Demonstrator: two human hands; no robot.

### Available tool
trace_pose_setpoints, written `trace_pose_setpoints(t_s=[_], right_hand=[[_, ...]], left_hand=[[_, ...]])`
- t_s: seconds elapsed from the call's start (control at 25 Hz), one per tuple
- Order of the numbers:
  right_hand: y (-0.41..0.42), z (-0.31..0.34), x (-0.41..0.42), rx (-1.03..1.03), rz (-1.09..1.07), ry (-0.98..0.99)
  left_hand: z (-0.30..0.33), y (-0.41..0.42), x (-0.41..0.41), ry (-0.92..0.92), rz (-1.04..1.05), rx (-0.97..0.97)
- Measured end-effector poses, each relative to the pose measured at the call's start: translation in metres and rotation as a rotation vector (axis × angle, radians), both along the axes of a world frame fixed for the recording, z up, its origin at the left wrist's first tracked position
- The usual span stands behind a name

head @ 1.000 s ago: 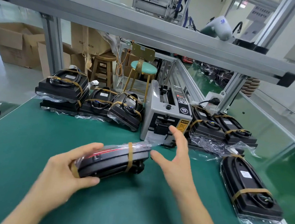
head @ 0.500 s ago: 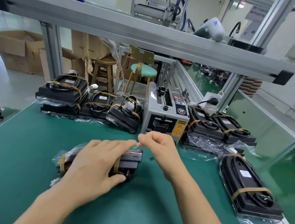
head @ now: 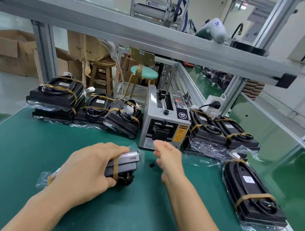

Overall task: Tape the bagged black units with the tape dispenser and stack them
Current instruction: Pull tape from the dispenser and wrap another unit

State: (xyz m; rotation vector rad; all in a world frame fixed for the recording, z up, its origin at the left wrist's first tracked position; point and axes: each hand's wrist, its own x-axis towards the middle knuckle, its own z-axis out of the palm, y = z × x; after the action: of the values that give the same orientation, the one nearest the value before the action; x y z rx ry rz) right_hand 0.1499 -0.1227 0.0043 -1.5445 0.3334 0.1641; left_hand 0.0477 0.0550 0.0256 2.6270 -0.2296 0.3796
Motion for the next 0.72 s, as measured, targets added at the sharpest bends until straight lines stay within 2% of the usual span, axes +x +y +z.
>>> trace_pose_setpoints(t_s=[0.08, 0.2, 0.4, 0.72], right_hand=[[-0.010, 0.004, 0.005, -0.005, -0.157, -0.146], [-0.010, 0.013, 0.014, -0.026, -0.234, -0.200], [-0.001, 0.013, 0.031, -0.077, -0.313, -0.127], [0.013, 0.017, 0.048, 0.084, -0.451, 0.025]], left_hand=[[-0.002, -0.002, -0.001, -0.063, 0.129, 0.021], [-0.001, -0.012, 0.001, -0.046, 0.181, 0.068], [-0.001, -0.017, 0.003, -0.023, 0.206, 0.085], [-0.004, -0.017, 0.002, -0.053, 0.202, 0.083]])
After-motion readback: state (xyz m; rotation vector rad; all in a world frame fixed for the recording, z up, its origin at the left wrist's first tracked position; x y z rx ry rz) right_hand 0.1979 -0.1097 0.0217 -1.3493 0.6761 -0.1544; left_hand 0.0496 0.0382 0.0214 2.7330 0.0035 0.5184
